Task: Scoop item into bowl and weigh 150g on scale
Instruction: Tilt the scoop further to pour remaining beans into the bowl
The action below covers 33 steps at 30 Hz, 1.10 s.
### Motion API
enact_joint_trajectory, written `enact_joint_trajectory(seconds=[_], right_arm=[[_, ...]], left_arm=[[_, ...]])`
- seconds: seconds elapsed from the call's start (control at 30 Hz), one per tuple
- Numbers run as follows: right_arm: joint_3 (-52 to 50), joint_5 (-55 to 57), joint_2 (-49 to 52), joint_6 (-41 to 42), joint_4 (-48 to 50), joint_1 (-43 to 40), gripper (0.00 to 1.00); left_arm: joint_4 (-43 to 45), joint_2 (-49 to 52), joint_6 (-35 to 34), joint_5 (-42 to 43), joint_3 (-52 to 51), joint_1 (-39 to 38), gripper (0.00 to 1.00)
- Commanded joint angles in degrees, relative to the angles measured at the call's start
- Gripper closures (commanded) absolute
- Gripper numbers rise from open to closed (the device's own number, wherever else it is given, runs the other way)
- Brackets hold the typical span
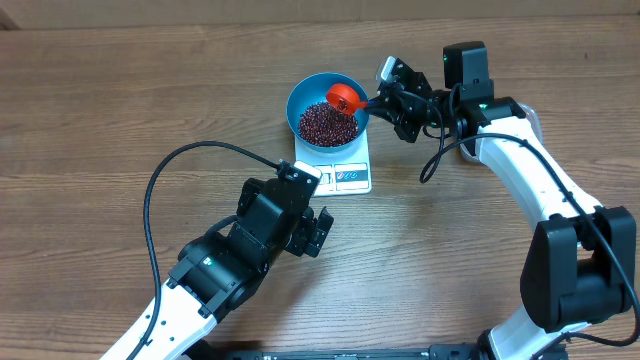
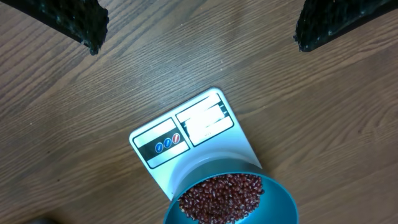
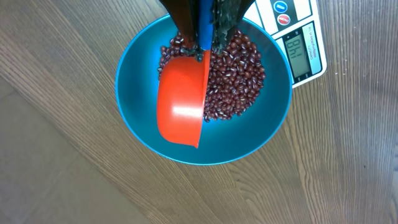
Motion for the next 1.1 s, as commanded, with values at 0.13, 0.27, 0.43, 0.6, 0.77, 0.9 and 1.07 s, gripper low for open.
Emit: enact_joint_trajectory(seconds=[0.13,0.27,0.43,0.6,0.77,0.9,1.07], right_arm=[[0.3,-0.2,0.3,-0.2,0.3,0.3,0.96],[0.3,-0.2,0.3,-0.2,-1.2,0.4,0.96],[0.3,-0.1,0.3,-0.2,-0.3,0.3,0.96],[0.3,-0.1,0.3,-0.3,-0.5,0.4,0.96],[0.3,-0.1,0.3,-0.3,0.0,0.4,0.96],[0.3,-0.1,0.3,-0.3,-0.2,0.4,0.96],[0.3,-0.1,0.3,-0.3,-0.2,0.4,0.96]], left_arm=[[0.1,0.4,0.7,0.3,-0.3,0.0,0.00],[0.1,0.4,0.7,0.3,-0.3,0.0,0.00],[0.1,0.4,0.7,0.3,-0.3,0.0,0.00],[0.1,0.4,0.7,0.3,-0.3,0.0,0.01],[0.1,0.4,0.7,0.3,-0.3,0.0,0.00],[0.1,0.4,0.7,0.3,-0.3,0.0,0.00],[0.1,0.4,0.7,0.3,-0.3,0.0,0.01]])
